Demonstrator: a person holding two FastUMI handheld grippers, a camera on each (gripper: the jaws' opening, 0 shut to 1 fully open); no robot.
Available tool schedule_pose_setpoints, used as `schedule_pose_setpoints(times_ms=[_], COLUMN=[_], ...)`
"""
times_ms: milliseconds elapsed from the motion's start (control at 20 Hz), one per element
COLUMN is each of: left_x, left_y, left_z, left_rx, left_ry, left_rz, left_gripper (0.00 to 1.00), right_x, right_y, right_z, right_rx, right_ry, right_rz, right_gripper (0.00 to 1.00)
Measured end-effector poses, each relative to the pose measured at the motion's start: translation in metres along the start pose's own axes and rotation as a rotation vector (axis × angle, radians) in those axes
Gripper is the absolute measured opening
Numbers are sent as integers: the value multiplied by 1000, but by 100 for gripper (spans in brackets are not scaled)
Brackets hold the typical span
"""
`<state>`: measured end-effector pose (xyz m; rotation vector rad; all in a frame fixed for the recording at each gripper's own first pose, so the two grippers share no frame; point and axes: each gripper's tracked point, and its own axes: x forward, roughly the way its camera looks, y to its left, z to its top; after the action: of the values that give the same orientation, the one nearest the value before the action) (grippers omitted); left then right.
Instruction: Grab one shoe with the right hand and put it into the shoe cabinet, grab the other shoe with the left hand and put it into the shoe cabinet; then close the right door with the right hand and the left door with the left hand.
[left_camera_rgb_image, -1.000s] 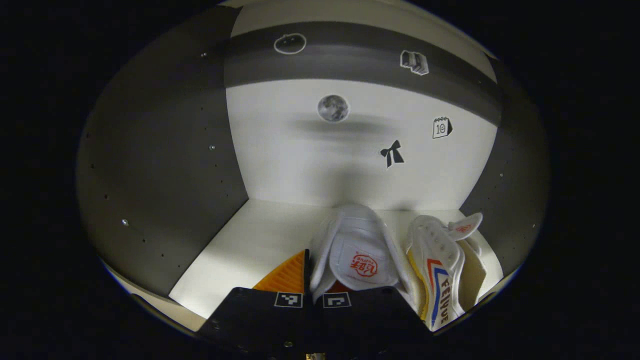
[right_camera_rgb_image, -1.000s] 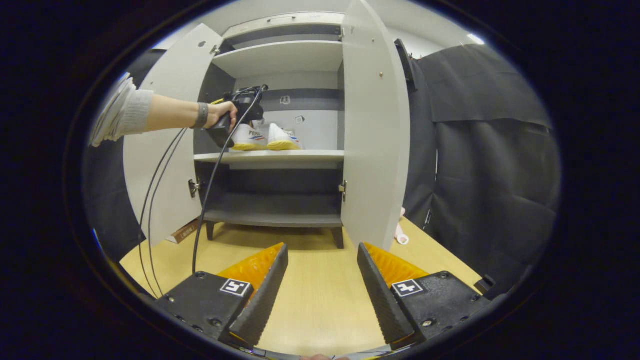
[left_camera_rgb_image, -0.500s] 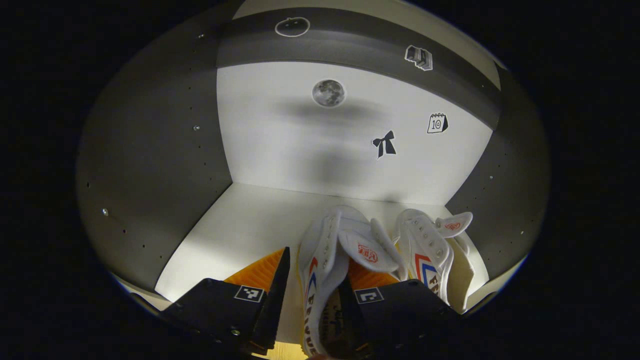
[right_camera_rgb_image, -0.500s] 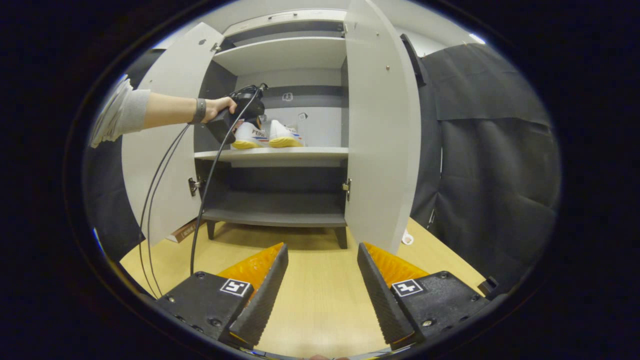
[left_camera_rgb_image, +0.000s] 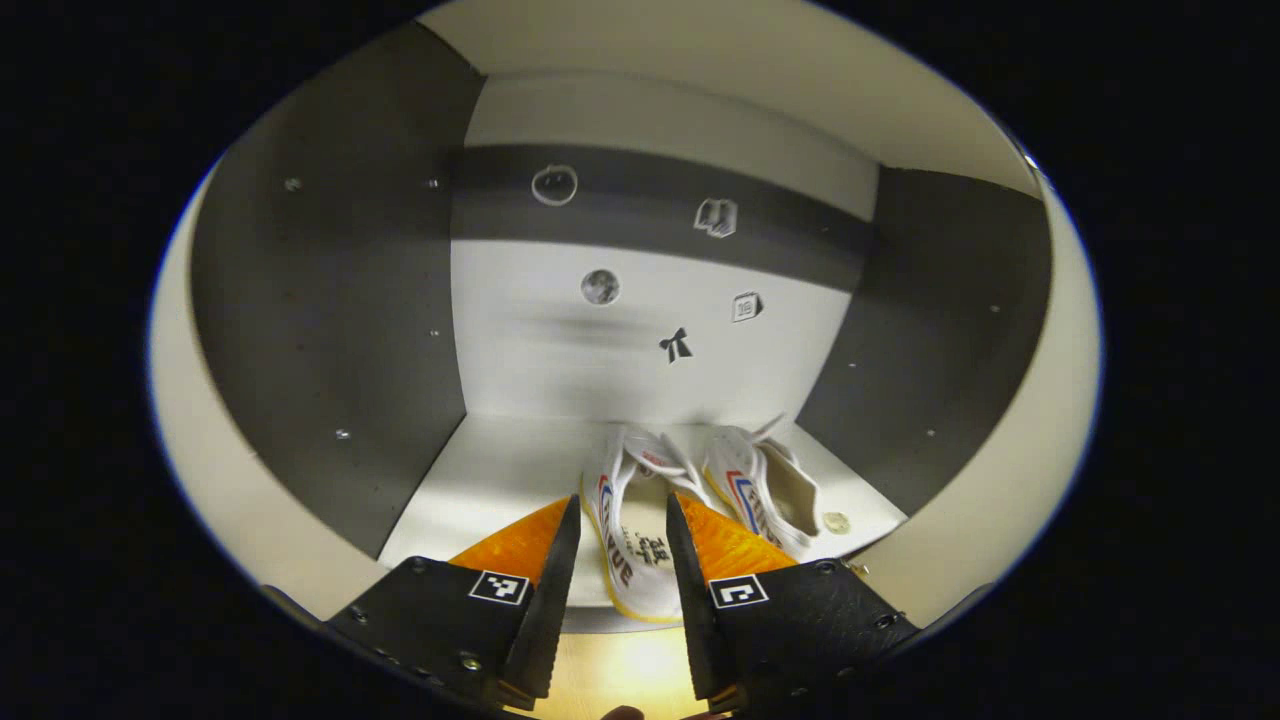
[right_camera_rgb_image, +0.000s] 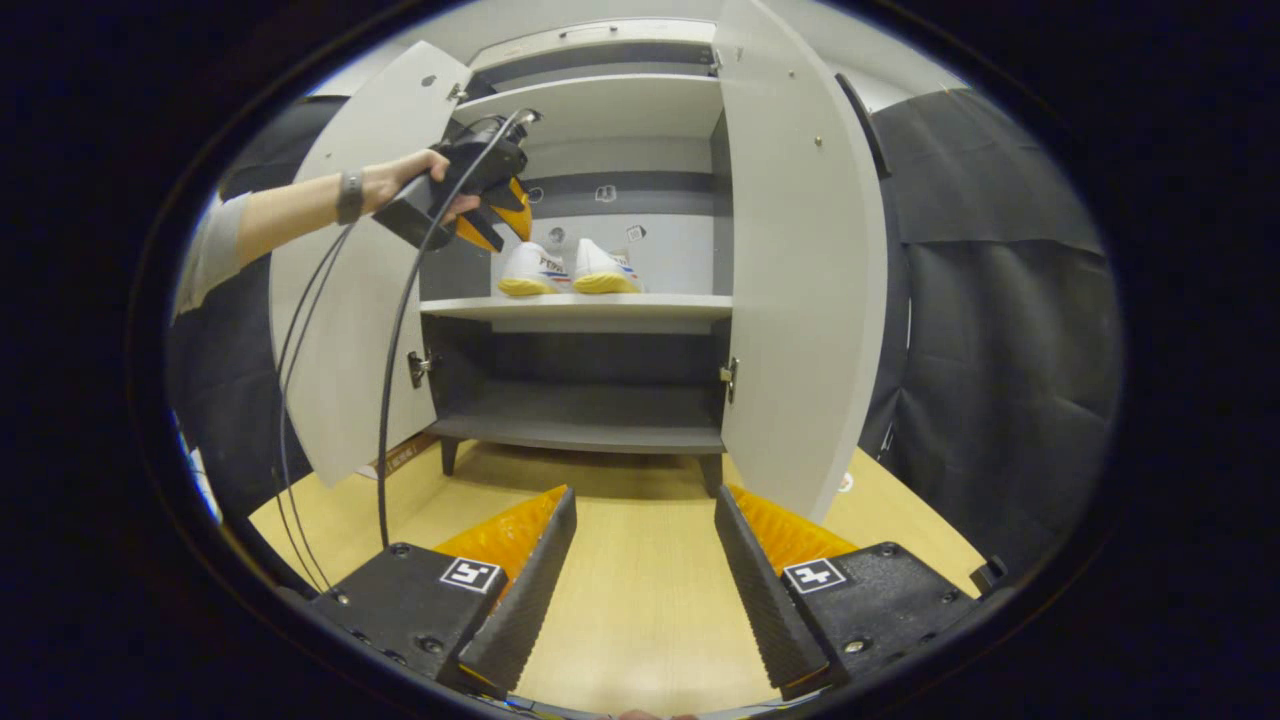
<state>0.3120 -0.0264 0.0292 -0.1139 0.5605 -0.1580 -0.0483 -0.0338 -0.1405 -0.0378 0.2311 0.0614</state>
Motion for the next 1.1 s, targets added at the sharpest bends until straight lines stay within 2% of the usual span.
schedule_pose_setpoints(times_ms=[200, 250, 300, 450, 500, 550, 600, 650, 750, 800, 1050, 1100], left_x=[-78, -97, -115, -158, -171, -183, -192, -196, -209, -216, -240, -243], left_y=[-18, -27, -31, -21, -19, -20, -21, -18, -21, -19, -20, -22], left_z=[-24, -31, -42, -76, -88, -102, -117, -131, -156, -167, -214, -222], left_rx=[11, 6, 9, 61, 72, 70, 63, 49, 42, 55, 74, 68], left_ry=[-146, -193, -228, -350, -375, -390, -386, -390, -406, -426, -472, -465], left_rz=[-71, -99, -111, -52, -30, -19, -20, -18, -26, -14, 65, 71], left_gripper=[51, 67, 51, 50, 53, 71, 58, 58, 66, 74, 86, 92], right_x=[-8, -11, -13, -21, -24, -26, -27, -30, -37, -40, -55, -58], right_y=[2, 4, 4, 6, 7, 7, 8, 10, 7, 7, 17, 18], right_z=[6, 8, 10, 18, 21, 24, 27, 30, 36, 40, 58, 62], right_rx=[-7, -4, -3, 0, 1, 1, 2, -2, -23, -27, 11, 16], right_ry=[-11, -16, -21, -38, -43, -48, -52, -56, -69, -75, -114, -128], right_rz=[13, 18, 21, 27, 28, 30, 35, 41, 37, 40, 66, 63], right_gripper=[88, 88, 88, 88, 88, 88, 88, 88, 88, 88, 88, 89])
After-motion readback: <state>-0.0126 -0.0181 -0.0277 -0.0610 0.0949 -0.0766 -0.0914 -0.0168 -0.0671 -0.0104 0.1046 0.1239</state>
